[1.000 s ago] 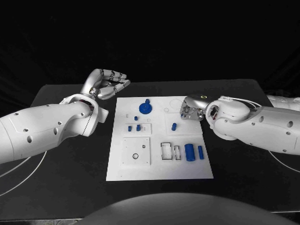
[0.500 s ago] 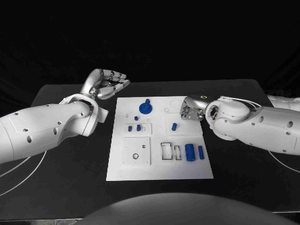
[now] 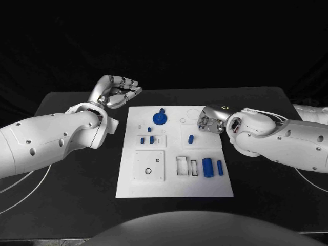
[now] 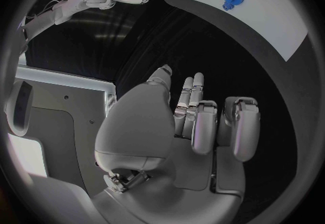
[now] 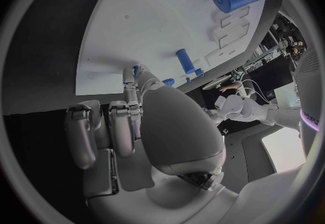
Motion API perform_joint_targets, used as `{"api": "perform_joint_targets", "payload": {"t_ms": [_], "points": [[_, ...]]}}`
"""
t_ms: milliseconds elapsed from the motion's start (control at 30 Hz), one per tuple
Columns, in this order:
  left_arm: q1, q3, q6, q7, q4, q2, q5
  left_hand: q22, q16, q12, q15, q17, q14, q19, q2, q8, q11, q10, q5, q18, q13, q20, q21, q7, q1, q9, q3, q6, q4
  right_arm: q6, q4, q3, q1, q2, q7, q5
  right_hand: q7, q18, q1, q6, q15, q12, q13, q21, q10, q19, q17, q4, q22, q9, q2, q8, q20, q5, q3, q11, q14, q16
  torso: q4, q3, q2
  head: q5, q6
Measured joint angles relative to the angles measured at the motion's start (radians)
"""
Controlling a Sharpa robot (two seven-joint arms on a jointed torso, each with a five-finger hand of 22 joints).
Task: Assemble the parts on the task board
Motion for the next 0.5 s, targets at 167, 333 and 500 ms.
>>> {"api": "perform_joint_targets", "payload": {"t_ms": [167, 333, 500], "points": [[0.000, 0.000, 0.000, 0.000, -0.002, 0.000, 0.000, 0.000, 0.000, 0.000, 0.000, 0.000, 0.000, 0.000, 0.000, 0.000, 0.000, 0.000, 0.000, 0.000, 0.000, 0.000, 0.000, 0.000, 0.000, 0.000, 0.000, 0.000, 0.000, -0.029, 0.017, 0.001, 0.002, -0.012, 0.006, 0.019, 0.001, 0.000, 0.000, 0.001, 0.000, -0.004, 0.000, 0.000, 0.004, 0.000, 0.000, 0.000, 0.000, 0.000, 0.000, 0.000, 0.000, 0.005, 0.000, 0.004, 0.000, 0.000, 0.0000, 0.0000, 0.000, 0.000, 0.000], [0.000, 0.000, 0.001, 0.000, -0.005, 0.001, 0.000, 0.000, 0.000, 0.000, 0.000, 0.000, 0.000, 0.000, 0.000, 0.000, 0.000, 0.000, 0.000, 0.000, 0.000, 0.000, 0.000, 0.000, 0.000, 0.000, 0.000, 0.000, 0.000, -0.052, 0.032, 0.003, 0.009, -0.020, 0.015, 0.035, 0.001, 0.000, 0.000, 0.001, 0.000, -0.009, 0.000, 0.000, 0.004, 0.000, 0.000, 0.003, 0.000, 0.000, 0.000, 0.000, 0.000, 0.005, 0.003, 0.004, 0.000, 0.000, -0.0003, 0.0000, 0.000, 0.001, 0.000], [0.000, 0.000, 0.002, -0.001, -0.009, 0.004, 0.000, 0.000, 0.000, 0.000, 0.000, 0.000, 0.000, 0.000, 0.000, 0.000, 0.004, 0.004, 0.000, 0.000, 0.000, 0.000, 0.000, 0.000, 0.000, 0.000, 0.000, 0.000, 0.000, -0.069, 0.047, 0.005, 0.021, -0.030, 0.020, 0.045, 0.001, 0.000, 0.000, 0.001, 0.000, -0.009, 0.000, 0.000, 0.004, 0.000, 0.000, 0.003, 0.000, 0.000, 0.000, 0.000, 0.000, 0.005, 0.003, 0.004, 0.000, 0.000, -0.0004, -0.0005, 0.000, 0.000, 0.000]]}}
